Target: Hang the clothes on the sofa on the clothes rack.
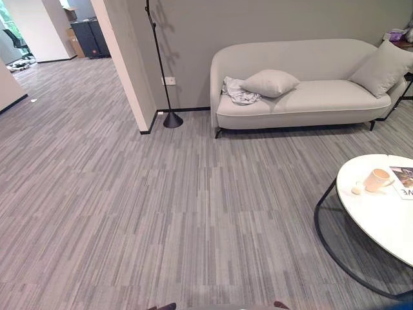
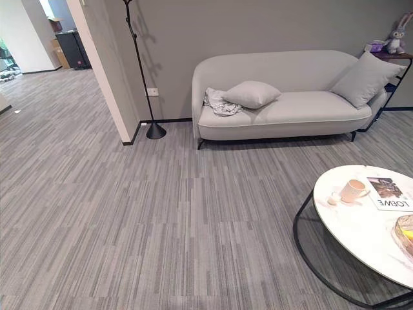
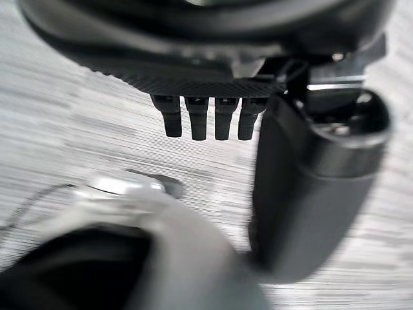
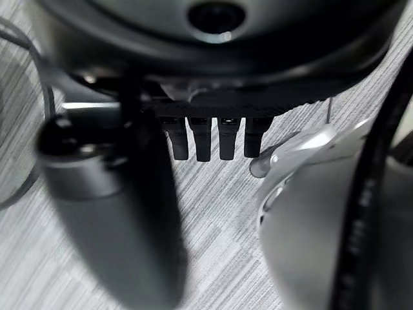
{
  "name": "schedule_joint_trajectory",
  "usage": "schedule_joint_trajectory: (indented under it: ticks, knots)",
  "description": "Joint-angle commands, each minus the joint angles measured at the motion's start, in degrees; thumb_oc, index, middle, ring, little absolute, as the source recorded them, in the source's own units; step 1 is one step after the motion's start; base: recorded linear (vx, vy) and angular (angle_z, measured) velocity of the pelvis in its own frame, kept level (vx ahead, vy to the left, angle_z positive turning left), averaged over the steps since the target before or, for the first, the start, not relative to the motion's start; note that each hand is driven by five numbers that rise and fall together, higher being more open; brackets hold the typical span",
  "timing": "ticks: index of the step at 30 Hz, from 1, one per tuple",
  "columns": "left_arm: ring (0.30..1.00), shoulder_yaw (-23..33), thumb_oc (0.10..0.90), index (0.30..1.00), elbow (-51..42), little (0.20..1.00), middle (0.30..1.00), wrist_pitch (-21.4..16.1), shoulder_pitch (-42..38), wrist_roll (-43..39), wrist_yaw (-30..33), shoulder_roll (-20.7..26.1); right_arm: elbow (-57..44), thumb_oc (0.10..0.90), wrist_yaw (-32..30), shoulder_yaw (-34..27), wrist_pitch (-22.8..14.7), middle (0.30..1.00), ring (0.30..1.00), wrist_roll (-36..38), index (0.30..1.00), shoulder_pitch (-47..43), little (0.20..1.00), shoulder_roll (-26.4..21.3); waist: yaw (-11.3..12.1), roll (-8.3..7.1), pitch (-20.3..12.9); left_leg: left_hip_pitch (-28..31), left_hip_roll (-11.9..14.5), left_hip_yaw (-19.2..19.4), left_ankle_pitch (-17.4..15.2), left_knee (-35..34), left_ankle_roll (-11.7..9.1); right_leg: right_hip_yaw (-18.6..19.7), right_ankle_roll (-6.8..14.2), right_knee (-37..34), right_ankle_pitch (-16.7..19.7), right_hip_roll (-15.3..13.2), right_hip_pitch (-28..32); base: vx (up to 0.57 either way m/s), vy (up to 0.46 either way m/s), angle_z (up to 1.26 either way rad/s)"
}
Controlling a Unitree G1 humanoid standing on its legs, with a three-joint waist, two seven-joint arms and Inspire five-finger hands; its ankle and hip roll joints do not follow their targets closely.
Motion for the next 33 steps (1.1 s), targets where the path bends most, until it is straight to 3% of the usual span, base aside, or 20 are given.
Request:
schedule_joint_trajectory:
  ticks: [1, 11, 15, 21, 33]
  knots:
    - [0.900, 1.0, 0.800, 0.900, 5.5, 0.900, 0.900, -0.2, -2.0, 0.7, -1.0, -1.6, 3.4, 0.800, 0.3, -1.4, -1.5, 0.900, 0.900, 1.4, 0.900, -2.9, 0.900, -0.5, 0.2, -2.13, 0.0, 1.7, 1.1, -1.4, -2.1, -3.2, -1.2, 0.7, 5.9, -10.2, 10.1, -5.9, 3.4, 0.00, 0.000, 0.00]
    - [0.900, 1.7, 0.800, 0.900, 7.1, 0.900, 0.900, -0.1, -0.9, 2.4, -1.4, -0.9, 4.0, 0.800, 1.8, 0.7, -1.0, 0.900, 0.900, -2.0, 0.900, -2.1, 0.900, 0.0, 1.3, -2.37, 0.3, 1.6, 1.4, -2.7, -1.8, -3.2, -1.6, -0.4, 5.8, -10.8, 9.9, -5.7, 4.2, 0.01, -0.021, 0.03]
    - [0.900, -4.0, 0.800, 0.900, 5.4, 0.900, 0.900, -0.7, -1.8, 7.7, -2.0, -1.8, 2.4, 0.800, 2.4, 5.0, -1.1, 0.900, 0.900, -6.6, 0.900, -2.7, 0.900, 0.5, 0.9, -2.18, 0.3, 1.6, 1.6, -2.5, -1.8, -3.2, -1.7, -0.3, 5.7, -10.9, 10.0, -5.6, 4.1, 0.00, 0.000, 0.00]
    - [0.900, -6.8, 0.800, 0.900, 4.5, 0.900, 0.900, -1.1, -2.4, 11.8, -1.6, -1.4, 1.2, 0.800, 3.4, 8.8, -1.2, 0.900, 0.900, -10.5, 0.900, -3.0, 0.900, 1.0, 1.0, -2.15, 0.3, 1.6, 1.6, -2.6, -1.9, -3.2, -1.7, -0.2, 5.7, -11.2, 10.2, -5.7, 4.1, 0.00, 0.000, 0.00]
    - [0.900, -6.5, 0.800, 0.900, 4.7, 0.900, 0.900, -0.9, -1.7, 12.8, -0.8, -0.3, 2.0, 0.800, 4.3, 8.8, -0.5, 0.900, 0.900, -12.0, 0.900, -3.1, 0.900, 1.1, -0.1, -2.63, 0.9, 1.9, 1.6, -1.6, -2.7, -3.2, -1.6, 1.5, 5.8, -11.5, 10.6, -6.0, 3.7, 0.00, 0.002, -0.02]
